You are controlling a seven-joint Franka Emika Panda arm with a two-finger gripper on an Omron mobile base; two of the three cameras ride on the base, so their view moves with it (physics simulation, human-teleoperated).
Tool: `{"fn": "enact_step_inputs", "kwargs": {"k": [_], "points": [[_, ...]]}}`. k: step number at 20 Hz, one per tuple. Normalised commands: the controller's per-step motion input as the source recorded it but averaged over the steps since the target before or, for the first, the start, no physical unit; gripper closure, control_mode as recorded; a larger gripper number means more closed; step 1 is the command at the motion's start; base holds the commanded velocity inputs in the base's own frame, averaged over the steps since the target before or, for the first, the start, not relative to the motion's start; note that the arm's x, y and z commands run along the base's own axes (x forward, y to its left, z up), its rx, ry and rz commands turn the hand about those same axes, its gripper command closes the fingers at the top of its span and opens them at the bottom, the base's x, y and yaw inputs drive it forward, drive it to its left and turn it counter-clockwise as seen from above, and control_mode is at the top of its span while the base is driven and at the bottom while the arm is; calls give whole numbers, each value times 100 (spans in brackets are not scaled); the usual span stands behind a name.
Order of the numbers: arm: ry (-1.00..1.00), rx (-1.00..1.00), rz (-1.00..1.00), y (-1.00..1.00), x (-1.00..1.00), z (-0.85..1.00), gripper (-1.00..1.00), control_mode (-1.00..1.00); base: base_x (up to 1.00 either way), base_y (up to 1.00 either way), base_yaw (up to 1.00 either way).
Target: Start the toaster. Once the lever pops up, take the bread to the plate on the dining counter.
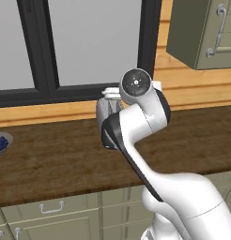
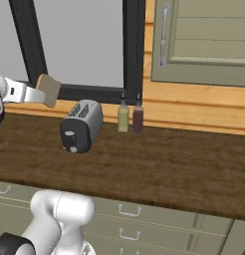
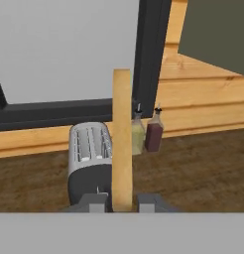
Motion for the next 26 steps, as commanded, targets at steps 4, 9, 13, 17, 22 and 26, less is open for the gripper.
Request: {"fn": "enact_step_inputs", "kwargs": {"k": [4,9,13,17,22,26], "points": [[0,0,0,0,-8,0,100,100,-69,0,0],[0,0,0,0,0,0,100,100,-100,-1,2],[0,0,0,0,0,0,100,100,-89,-5,35],[0,0,0,0,0,0,100,100,-67,-7,74],[0,0,0,0,0,0,100,100,-57,-7,89],[0,0,0,0,0,0,100,100,-56,-1,100]]}}
